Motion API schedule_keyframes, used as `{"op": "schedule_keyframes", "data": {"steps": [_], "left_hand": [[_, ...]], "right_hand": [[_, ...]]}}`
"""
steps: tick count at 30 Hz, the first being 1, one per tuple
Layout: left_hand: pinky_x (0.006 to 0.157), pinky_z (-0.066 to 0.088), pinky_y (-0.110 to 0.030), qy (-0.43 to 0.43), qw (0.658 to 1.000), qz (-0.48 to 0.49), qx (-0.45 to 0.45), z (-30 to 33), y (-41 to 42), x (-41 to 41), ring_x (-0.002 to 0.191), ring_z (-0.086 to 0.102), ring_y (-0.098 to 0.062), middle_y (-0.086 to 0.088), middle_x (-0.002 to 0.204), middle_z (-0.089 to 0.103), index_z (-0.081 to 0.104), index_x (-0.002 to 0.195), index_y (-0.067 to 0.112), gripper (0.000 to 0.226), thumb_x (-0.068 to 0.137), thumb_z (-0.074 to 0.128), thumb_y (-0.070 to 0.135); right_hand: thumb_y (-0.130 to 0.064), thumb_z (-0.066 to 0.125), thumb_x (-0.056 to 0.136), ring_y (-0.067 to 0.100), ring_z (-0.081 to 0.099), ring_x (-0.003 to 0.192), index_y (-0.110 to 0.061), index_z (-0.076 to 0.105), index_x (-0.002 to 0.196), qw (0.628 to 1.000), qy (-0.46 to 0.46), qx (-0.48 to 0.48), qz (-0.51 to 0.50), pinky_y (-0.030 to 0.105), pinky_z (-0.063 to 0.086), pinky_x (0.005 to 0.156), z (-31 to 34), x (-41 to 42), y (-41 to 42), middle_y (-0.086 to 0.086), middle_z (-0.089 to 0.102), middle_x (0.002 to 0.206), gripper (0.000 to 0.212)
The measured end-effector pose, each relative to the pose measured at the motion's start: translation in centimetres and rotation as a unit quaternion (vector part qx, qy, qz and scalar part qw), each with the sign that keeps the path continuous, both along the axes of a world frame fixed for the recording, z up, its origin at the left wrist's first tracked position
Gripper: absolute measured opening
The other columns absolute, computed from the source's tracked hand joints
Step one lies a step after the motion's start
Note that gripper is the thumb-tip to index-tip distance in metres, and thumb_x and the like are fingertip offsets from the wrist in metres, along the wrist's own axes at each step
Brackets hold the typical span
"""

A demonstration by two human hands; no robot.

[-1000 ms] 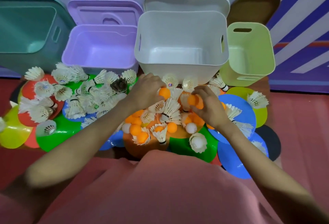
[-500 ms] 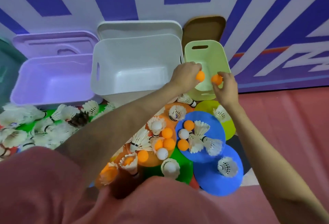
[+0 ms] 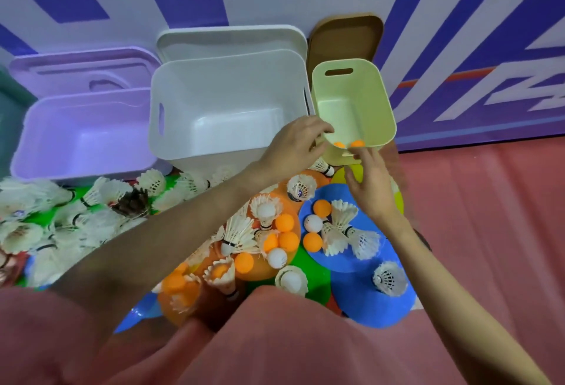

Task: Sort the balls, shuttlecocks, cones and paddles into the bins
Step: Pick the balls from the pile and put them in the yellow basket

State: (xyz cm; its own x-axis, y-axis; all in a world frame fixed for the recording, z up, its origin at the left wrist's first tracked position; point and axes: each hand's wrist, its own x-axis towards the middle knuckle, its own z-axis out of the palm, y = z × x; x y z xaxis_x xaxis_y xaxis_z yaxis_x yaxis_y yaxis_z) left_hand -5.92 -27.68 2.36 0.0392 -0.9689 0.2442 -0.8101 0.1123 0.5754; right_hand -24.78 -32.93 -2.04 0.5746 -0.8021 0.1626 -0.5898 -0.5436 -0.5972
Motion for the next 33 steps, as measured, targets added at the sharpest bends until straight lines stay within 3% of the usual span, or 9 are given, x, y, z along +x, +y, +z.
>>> {"op": "schedule_keyframes", "data": {"steps": [3,6,10,19,24,29,33], "left_hand": [[0.076,0.049,-0.028,0.027,0.999,0.012,0.029,-0.5,4.6,0.4,0.086,0.061,-0.017,-0.005,0.098,0.066,0.066,0.107,0.007,0.019,0.091,0.058,0.013],[0.072,0.051,-0.034,0.0,0.994,0.008,0.111,-2.2,8.7,1.1,0.081,0.061,-0.018,-0.005,0.092,0.066,0.067,0.098,0.007,0.013,0.091,0.058,0.015],[0.076,0.048,-0.036,-0.062,0.977,-0.006,0.205,-4.0,10.9,1.6,0.089,0.06,-0.021,-0.006,0.097,0.067,0.066,0.099,0.008,0.022,0.097,0.049,0.021],[0.088,0.044,-0.033,-0.134,0.94,-0.033,0.312,-5.2,10.4,2.4,0.109,0.053,-0.024,-0.01,0.118,0.06,0.057,0.121,0.008,0.03,0.091,0.055,0.006],[0.086,0.041,-0.031,-0.167,0.928,-0.061,0.328,-4.8,9.5,2.0,0.111,0.051,-0.026,-0.011,0.121,0.058,0.055,0.123,0.007,0.034,0.09,0.053,0.002],[0.085,0.043,-0.033,-0.192,0.914,-0.081,0.349,-4.5,8.8,1.9,0.11,0.052,-0.027,-0.011,0.12,0.058,0.056,0.119,0.008,0.032,0.088,0.055,0.001],[0.087,0.047,-0.036,-0.2,0.914,-0.074,0.344,-4.0,8.7,2.0,0.108,0.054,-0.025,-0.01,0.119,0.059,0.056,0.119,0.01,0.032,0.087,0.058,0.005]], "right_hand": [[-0.008,0.058,0.089,0.032,0.052,0.109,-0.003,0.054,0.12,0.998,0.031,0.04,0.035,0.037,0.043,0.088,-1.6,-0.9,3.1,0.015,0.055,0.116,0.032],[-0.014,0.06,0.09,0.032,0.052,0.114,-0.004,0.054,0.124,0.991,0.089,0.089,0.046,0.041,0.043,0.093,-3.2,-0.9,5.0,0.016,0.057,0.121,0.036],[-0.02,0.062,0.087,0.033,0.054,0.113,-0.009,0.055,0.127,0.982,0.153,0.087,0.07,0.044,0.044,0.093,-4.4,-0.3,5.9,0.014,0.06,0.122,0.041],[-0.012,0.054,0.09,0.03,0.046,0.125,-0.009,0.047,0.136,0.972,0.208,0.072,0.085,0.036,0.028,0.108,-4.1,0.7,6.3,0.011,0.054,0.133,0.046],[-0.005,0.051,0.087,0.031,0.052,0.111,-0.01,0.047,0.133,0.96,0.256,0.029,0.108,0.035,0.03,0.102,-4.3,0.9,6.1,0.01,0.059,0.122,0.046],[-0.004,0.055,0.082,0.031,0.051,0.109,-0.011,0.047,0.133,0.959,0.254,0.016,0.125,0.033,0.029,0.1,-4.3,0.9,5.7,0.009,0.056,0.124,0.052],[0.001,0.055,0.081,0.034,0.055,0.107,-0.008,0.055,0.126,0.978,0.183,0.022,0.098,0.038,0.036,0.094,-4.0,0.0,5.1,0.012,0.058,0.124,0.046]]}}
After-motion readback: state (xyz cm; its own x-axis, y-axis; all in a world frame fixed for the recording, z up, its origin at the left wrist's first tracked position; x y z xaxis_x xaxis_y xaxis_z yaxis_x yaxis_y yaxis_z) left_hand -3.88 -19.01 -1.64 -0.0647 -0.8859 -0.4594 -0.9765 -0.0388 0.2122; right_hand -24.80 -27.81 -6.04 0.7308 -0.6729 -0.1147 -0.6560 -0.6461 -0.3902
